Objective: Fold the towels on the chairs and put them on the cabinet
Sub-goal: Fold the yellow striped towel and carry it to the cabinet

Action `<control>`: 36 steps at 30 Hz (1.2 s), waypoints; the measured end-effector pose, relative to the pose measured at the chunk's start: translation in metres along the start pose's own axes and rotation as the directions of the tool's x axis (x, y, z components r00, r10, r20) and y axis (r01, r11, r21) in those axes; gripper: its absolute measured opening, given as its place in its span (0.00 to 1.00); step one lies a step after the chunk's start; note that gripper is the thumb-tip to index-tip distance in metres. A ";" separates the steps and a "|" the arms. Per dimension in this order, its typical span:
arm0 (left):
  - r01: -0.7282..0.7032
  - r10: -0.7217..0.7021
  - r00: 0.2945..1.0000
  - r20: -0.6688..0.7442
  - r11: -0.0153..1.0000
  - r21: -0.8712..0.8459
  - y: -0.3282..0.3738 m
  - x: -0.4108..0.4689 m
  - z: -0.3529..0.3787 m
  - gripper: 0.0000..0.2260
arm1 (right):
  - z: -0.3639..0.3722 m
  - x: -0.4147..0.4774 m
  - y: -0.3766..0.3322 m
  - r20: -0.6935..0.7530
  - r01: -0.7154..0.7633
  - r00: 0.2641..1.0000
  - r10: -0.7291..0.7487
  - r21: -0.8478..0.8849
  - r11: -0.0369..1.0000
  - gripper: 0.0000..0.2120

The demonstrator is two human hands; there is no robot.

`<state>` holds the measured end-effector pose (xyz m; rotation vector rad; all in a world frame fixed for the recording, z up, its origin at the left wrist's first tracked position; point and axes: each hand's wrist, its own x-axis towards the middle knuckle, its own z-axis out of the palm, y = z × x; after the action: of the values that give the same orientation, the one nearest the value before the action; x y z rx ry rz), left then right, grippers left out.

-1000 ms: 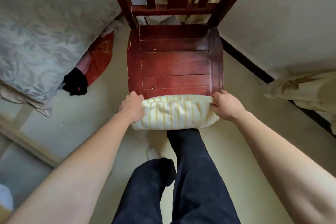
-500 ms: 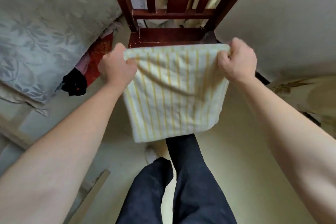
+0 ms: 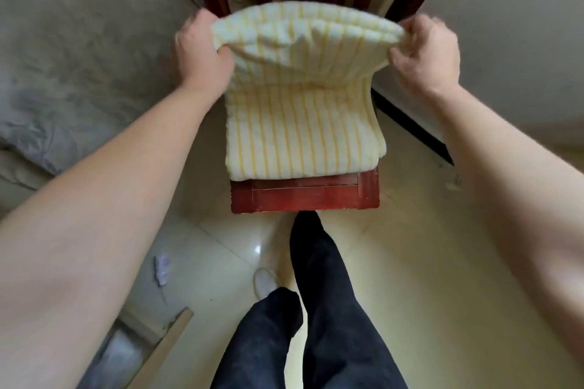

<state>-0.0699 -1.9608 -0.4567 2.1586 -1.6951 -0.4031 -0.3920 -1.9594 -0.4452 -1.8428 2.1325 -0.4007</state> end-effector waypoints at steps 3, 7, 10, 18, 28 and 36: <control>-0.045 0.029 0.990 0.138 0.992 0.118 -0.019 -0.030 0.017 0.13 | 0.022 -0.026 0.020 0.130 0.003 0.991 0.007 -0.082 0.997 0.16; -0.113 0.031 0.935 0.354 0.970 0.215 -0.044 -0.070 0.037 0.15 | 0.047 -0.064 0.040 0.319 0.068 0.948 -0.011 -0.169 0.983 0.16; -0.222 0.091 0.891 0.444 0.941 0.253 -0.064 -0.108 0.050 0.16 | 0.064 -0.096 0.056 0.428 0.138 0.903 -0.030 -0.223 0.965 0.15; -0.335 0.154 0.844 0.514 0.899 0.281 -0.098 -0.172 0.079 0.12 | 0.099 -0.148 0.085 0.441 0.090 0.897 0.034 -0.257 0.962 0.15; 0.568 -0.478 0.789 0.386 0.807 -0.163 -0.088 -0.115 0.098 0.19 | 0.110 -0.101 0.086 0.408 -0.463 0.818 0.405 0.051 0.885 0.19; 0.878 -0.461 0.470 0.753 0.330 -0.346 -0.095 -0.094 0.129 0.31 | 0.126 -0.065 0.102 0.718 -0.765 0.522 0.461 0.155 0.625 0.54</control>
<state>-0.0663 -1.8631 -0.6148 2.0652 -0.3441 -1.7502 -0.4257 -1.8828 -0.5988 -0.6560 1.8249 -0.0662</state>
